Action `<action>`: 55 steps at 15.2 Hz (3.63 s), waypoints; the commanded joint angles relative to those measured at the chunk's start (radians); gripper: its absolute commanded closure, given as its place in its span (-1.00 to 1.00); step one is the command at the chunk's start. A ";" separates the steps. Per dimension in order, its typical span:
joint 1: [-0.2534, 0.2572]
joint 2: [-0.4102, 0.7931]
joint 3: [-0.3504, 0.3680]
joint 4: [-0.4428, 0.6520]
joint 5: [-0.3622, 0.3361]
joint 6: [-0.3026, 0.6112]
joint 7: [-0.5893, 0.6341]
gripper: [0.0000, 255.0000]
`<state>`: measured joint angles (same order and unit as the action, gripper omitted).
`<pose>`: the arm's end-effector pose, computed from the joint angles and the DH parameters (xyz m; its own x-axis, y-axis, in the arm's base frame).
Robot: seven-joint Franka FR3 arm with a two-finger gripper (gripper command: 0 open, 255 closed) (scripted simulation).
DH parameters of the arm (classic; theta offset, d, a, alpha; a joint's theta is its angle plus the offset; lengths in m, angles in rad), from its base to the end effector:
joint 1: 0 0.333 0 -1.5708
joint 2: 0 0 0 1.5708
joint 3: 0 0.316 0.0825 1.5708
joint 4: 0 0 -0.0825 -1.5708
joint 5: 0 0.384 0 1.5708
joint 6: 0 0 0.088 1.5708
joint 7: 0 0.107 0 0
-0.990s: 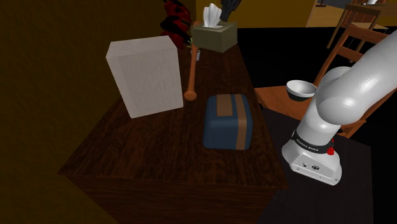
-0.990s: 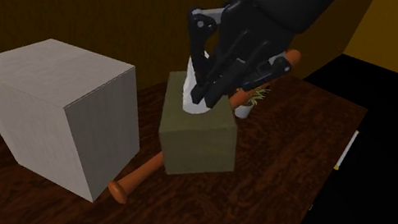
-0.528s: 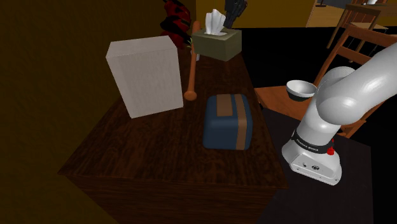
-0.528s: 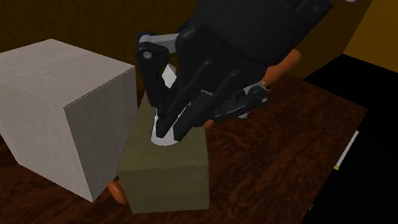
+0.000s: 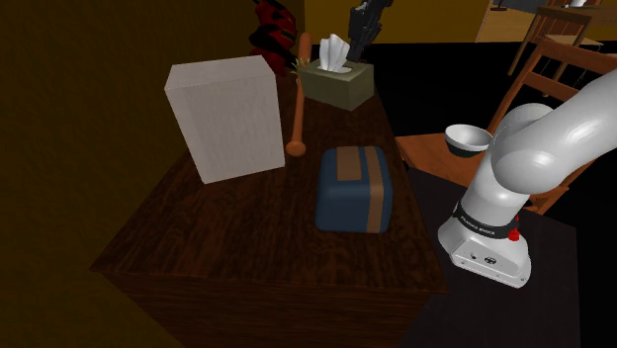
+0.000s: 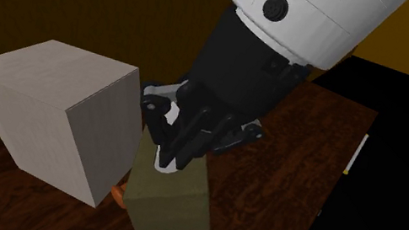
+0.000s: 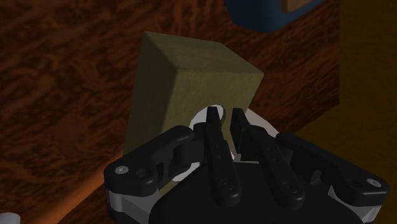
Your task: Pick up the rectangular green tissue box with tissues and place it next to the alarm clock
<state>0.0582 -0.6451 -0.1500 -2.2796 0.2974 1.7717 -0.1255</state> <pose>0.3673 -0.0214 0.6021 0.9865 -0.0139 0.1632 0.0463 -0.9320 -0.3595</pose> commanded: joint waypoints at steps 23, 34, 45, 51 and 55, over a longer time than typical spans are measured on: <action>0.001 0.010 -0.008 -0.313 0.034 0.306 -0.111 1.00; 0.010 0.043 -0.016 -0.387 0.057 0.408 -0.154 1.00; 0.000 0.025 -0.020 -0.368 0.043 0.369 -0.148 -1.00; -0.023 -0.015 -0.035 -0.306 0.011 0.264 -0.134 -1.00; -0.023 -0.015 -0.035 -0.306 0.011 0.264 -0.134 -1.00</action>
<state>0.0356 -0.6601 -0.1848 -2.5860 0.3085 2.0360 -0.2597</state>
